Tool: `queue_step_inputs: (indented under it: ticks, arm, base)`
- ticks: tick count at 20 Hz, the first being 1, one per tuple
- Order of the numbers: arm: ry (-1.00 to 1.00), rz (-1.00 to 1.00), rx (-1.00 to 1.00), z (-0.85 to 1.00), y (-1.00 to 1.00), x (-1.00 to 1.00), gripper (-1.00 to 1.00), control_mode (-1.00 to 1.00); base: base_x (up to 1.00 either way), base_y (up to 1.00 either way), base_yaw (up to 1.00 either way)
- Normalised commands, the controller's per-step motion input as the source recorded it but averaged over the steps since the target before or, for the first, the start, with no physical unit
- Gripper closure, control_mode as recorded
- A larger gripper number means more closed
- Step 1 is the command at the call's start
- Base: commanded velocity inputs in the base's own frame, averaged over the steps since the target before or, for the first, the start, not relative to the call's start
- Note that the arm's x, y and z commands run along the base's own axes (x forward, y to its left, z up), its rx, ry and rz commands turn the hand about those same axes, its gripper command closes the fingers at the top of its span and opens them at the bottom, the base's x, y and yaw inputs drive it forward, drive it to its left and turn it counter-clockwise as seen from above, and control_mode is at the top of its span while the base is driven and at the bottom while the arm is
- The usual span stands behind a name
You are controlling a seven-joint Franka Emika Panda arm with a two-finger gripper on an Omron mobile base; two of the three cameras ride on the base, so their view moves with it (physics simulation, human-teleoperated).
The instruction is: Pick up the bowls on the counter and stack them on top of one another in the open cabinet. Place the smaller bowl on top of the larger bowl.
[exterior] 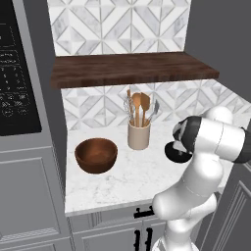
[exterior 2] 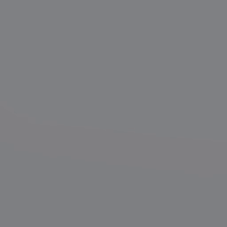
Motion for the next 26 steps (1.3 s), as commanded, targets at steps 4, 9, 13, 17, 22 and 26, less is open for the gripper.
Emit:
queue_step_inputs:
  ticks: [4,9,13,17,22,26]
  arm:
    - [0.00,0.00,0.04,-0.14,0.00,0.11,1.00,-1.00]
    - [0.00,0.00,0.01,-0.04,0.00,0.01,1.00,-1.00]
    - [0.00,-0.01,0.00,0.04,0.13,-0.27,1.00,-1.00]
    - [-0.03,-0.02,0.03,0.31,0.50,-0.58,1.00,-1.00]
    - [0.00,0.00,0.03,0.39,0.63,-0.38,1.00,-1.00]
    - [0.00,0.00,0.08,0.55,0.79,-0.22,1.00,-1.00]
  base:
    - [0.00,0.00,0.00]
    - [0.00,0.00,0.00]
    - [0.00,0.00,0.00]
    - [0.00,0.00,0.00]
    - [0.00,0.00,0.00]
    - [0.00,0.00,0.00]
